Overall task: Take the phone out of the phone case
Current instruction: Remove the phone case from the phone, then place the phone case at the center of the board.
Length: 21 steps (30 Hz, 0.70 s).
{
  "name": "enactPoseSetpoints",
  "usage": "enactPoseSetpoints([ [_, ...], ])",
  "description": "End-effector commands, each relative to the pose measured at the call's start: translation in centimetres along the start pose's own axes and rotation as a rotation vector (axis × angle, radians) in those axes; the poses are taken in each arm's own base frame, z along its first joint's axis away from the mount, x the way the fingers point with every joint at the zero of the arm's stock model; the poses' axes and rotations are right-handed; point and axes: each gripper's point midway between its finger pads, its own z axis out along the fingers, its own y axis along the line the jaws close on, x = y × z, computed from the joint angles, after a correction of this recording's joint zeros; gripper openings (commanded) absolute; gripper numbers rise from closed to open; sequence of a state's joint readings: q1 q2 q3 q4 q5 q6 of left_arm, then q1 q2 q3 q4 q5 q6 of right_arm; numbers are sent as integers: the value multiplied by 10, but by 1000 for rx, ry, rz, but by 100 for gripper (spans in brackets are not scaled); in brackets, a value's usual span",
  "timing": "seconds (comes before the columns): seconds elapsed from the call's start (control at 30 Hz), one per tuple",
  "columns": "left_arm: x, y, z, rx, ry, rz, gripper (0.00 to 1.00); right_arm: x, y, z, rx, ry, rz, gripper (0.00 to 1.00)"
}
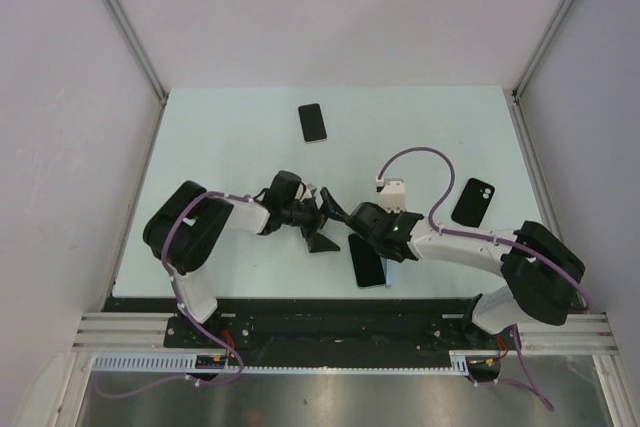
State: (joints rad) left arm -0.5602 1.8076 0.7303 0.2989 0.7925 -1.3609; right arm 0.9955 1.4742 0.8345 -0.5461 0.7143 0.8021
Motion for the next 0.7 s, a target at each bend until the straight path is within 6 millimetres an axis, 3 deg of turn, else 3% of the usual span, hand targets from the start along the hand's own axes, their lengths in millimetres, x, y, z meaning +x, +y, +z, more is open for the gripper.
enactPoseSetpoints([
  [0.0, -8, -19, -10, 46, -17, 62, 95, -34, 5, 3, -23, -58, 106, 0],
  [0.23, -36, -36, -48, 119, -122, 108, 95, -74, -3, 9, -122, -73, 235, 0],
  [0.37, -42, -54, -77, 165, -183, 168, 96, -104, 8, 19, -258, -89, 315, 0],
  [0.43, -46, -58, -90, 171, -216, 215, 96, -114, -3, 32, -258, -89, 360, 0],
  [0.47, -44, -62, -98, 166, -235, 262, 96, -117, 2, 37, -298, -76, 378, 0],
  [0.5, -44, -65, -104, 163, -256, 290, 96, -123, -9, 47, -297, -70, 421, 0],
  [0.57, -42, -67, -113, 161, -282, 355, 96, -135, -3, 54, -383, -66, 464, 0],
  [0.6, -37, -76, -124, 182, -306, 407, 96, -138, -15, 68, -369, -58, 509, 0],
  [0.67, -33, -76, -132, 158, -345, 468, 97, -158, -12, 75, -456, -94, 553, 0],
])
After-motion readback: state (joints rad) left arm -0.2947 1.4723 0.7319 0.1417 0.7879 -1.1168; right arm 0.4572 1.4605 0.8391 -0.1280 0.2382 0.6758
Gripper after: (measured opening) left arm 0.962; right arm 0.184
